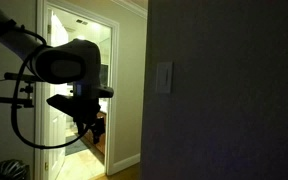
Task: Turn on the light switch
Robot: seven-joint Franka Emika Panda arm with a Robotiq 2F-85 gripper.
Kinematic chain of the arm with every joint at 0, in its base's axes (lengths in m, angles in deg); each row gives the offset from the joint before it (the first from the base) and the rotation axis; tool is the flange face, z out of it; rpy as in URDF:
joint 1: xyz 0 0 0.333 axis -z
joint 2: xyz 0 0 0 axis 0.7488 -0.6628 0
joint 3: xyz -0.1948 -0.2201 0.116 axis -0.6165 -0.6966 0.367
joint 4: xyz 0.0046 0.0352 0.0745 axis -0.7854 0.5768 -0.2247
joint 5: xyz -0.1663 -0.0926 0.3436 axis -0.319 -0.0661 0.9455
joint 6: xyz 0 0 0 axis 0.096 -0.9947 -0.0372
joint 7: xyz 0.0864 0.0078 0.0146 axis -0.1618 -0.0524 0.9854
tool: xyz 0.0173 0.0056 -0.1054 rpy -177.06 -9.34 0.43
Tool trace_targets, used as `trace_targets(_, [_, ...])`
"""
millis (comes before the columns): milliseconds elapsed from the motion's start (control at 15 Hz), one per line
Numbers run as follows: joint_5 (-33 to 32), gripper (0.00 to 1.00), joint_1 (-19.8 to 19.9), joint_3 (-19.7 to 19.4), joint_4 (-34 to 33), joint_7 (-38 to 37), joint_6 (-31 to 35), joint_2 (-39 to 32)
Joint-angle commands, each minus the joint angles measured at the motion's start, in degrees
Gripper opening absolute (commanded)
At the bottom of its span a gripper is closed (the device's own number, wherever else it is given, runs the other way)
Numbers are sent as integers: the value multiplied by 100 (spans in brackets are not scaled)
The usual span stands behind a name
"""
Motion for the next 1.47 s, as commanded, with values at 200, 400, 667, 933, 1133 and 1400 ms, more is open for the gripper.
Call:
trace_targets(200, [19, 100, 77, 76, -10, 9, -17, 1])
trace_targets(400, [19, 100, 77, 76, -10, 10, -17, 1])
trace_targets(667, [19, 100, 77, 76, -10, 9, -17, 1])
trace_targets(933, [-162, 100, 211, 28, -78, -66, 55, -39])
trace_targets(1133, [-650, 100, 498, 9, -268, -298, 128, -88])
trace_targets(1400, [-1212, 100, 795, 4, -644, -574, 131, -153])
